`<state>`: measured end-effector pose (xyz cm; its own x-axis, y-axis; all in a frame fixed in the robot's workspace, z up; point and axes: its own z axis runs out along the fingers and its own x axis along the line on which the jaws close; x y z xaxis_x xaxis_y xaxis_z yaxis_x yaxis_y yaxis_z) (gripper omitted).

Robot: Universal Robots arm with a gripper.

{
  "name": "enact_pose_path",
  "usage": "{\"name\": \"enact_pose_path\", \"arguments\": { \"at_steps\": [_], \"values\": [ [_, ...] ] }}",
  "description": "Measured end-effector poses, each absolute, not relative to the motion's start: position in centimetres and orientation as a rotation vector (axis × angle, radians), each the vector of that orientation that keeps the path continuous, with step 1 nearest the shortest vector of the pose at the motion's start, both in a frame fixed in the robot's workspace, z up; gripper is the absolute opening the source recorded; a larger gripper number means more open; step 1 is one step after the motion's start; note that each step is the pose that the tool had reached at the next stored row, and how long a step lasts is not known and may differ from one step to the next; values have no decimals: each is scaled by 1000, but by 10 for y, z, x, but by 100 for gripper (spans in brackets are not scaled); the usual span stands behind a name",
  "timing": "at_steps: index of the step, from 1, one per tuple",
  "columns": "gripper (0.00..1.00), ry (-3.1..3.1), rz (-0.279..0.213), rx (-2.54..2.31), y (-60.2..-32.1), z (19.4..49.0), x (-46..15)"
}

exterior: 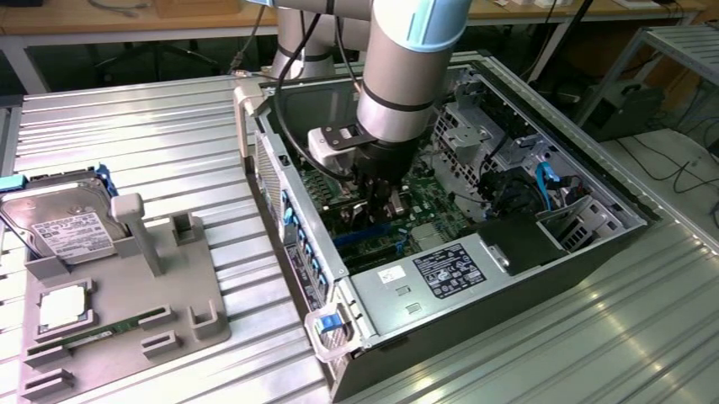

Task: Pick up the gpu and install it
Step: 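Insert the gpu into the slot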

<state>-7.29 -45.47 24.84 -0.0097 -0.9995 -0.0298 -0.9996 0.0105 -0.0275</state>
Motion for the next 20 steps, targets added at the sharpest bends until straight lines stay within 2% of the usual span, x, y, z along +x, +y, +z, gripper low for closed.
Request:
{"name": "enact_pose_path", "arguments": {
  "at_steps": [13, 20],
  "values": [
    [28, 2203, 1, -2181, -453, 247, -73],
    [28, 2195, -16, -2173, -453, 251, -73]
  ]
}}
